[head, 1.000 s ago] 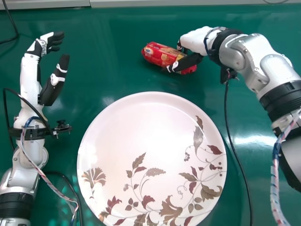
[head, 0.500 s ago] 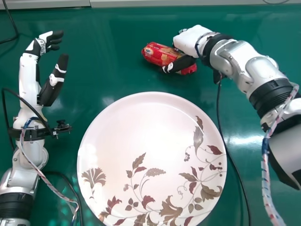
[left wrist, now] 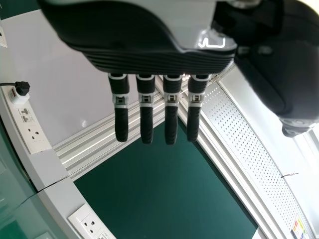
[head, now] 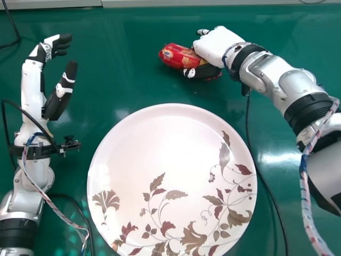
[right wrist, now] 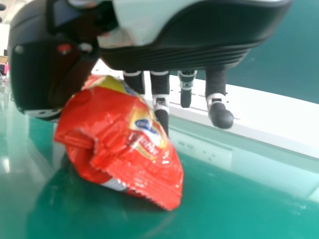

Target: Pick up biscuit and place it in the plate

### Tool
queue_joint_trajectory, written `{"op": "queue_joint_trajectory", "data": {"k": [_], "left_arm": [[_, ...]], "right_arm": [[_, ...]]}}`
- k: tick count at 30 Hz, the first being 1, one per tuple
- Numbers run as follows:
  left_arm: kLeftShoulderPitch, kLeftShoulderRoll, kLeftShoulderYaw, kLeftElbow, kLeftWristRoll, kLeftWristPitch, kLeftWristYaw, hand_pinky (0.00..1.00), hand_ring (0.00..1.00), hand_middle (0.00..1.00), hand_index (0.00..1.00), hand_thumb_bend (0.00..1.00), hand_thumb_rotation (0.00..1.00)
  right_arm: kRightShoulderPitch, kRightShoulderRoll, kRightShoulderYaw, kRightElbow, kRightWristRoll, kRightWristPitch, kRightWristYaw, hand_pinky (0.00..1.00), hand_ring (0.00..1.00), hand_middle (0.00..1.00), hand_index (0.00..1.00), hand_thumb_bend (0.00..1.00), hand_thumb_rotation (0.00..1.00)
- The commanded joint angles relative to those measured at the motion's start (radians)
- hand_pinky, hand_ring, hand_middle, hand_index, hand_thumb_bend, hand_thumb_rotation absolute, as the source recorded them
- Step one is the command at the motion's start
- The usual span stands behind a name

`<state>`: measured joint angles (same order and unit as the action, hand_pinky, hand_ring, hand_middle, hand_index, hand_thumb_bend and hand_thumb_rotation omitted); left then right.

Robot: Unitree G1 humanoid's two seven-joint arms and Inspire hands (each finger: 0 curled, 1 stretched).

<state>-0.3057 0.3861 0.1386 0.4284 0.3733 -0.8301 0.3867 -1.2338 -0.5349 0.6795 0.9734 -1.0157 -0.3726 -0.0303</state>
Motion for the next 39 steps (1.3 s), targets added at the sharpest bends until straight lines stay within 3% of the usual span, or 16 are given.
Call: {"op": "queue_joint_trajectory", "data": {"k": [1,10,11,18,21,24,27,28,34,35,39], "left_arm": [[0.051,-0.037,-0.02,0.053,0.006,-0.01,0.014,0.71,0.76,0.78,0.78,0.89,0.42],[0.063,-0.032,-0.019,0.047,-0.001,-0.003,0.009,0.71,0.77,0.78,0.78,0.89,0.43],[0.063,-0.031,-0.02,0.049,-0.006,-0.003,0.004,0.72,0.77,0.79,0.78,0.89,0.43],[0.059,-0.023,-0.025,0.056,-0.005,0.002,-0.004,0.72,0.77,0.78,0.77,0.89,0.41],[0.057,-0.022,-0.026,0.055,0.0,0.009,-0.004,0.71,0.77,0.78,0.77,0.89,0.42],[0.054,-0.019,-0.028,0.063,-0.002,0.009,-0.007,0.7,0.76,0.78,0.77,0.9,0.42],[0.052,-0.018,-0.028,0.065,-0.011,0.013,-0.016,0.71,0.77,0.78,0.78,0.9,0.42],[0.051,-0.019,-0.029,0.065,-0.017,0.013,-0.021,0.71,0.77,0.78,0.78,0.9,0.42],[0.045,-0.02,-0.026,0.072,-0.031,0.01,-0.038,0.7,0.77,0.78,0.78,0.9,0.41],[0.044,-0.02,-0.026,0.073,-0.032,0.011,-0.04,0.69,0.76,0.78,0.77,0.9,0.41],[0.039,-0.016,-0.026,0.081,-0.032,0.009,-0.044,0.69,0.76,0.78,0.77,0.9,0.41]], "right_arm": [[0.013,-0.018,-0.014,-0.039,0.012,-0.001,0.003,0.09,0.14,0.47,0.48,0.53,0.0],[0.093,-0.107,-0.122,-0.339,0.075,0.032,0.117,0.08,0.12,0.47,0.47,0.53,0.0],[0.108,-0.121,-0.144,-0.387,0.087,0.035,0.133,0.08,0.13,0.42,0.48,0.52,0.0],[0.22,-0.208,-0.296,-0.743,0.175,0.08,0.313,0.09,0.14,0.38,0.49,0.51,0.0],[0.281,-0.235,-0.357,-0.874,0.204,0.092,0.361,0.09,0.14,0.46,0.48,0.52,0.0],[0.338,-0.264,-0.406,-0.997,0.247,0.104,0.452,0.09,0.15,0.47,0.48,0.52,0.0],[0.406,-0.278,-0.454,-1.125,0.272,0.141,0.525,0.1,0.15,0.39,0.48,0.51,0.0],[0.432,-0.28,-0.472,-1.165,0.293,0.15,0.546,0.1,0.15,0.43,0.48,0.52,0.0],[0.624,-0.278,-0.571,-1.361,0.396,0.16,0.592,0.14,0.19,0.39,0.5,0.51,0.0],[0.654,-0.28,-0.583,-1.386,0.412,0.16,0.6,0.14,0.3,0.42,0.51,0.51,0.0],[0.787,-0.262,-0.629,-1.463,0.448,0.131,0.57,0.13,0.4,0.46,0.5,0.51,0.0]]}}
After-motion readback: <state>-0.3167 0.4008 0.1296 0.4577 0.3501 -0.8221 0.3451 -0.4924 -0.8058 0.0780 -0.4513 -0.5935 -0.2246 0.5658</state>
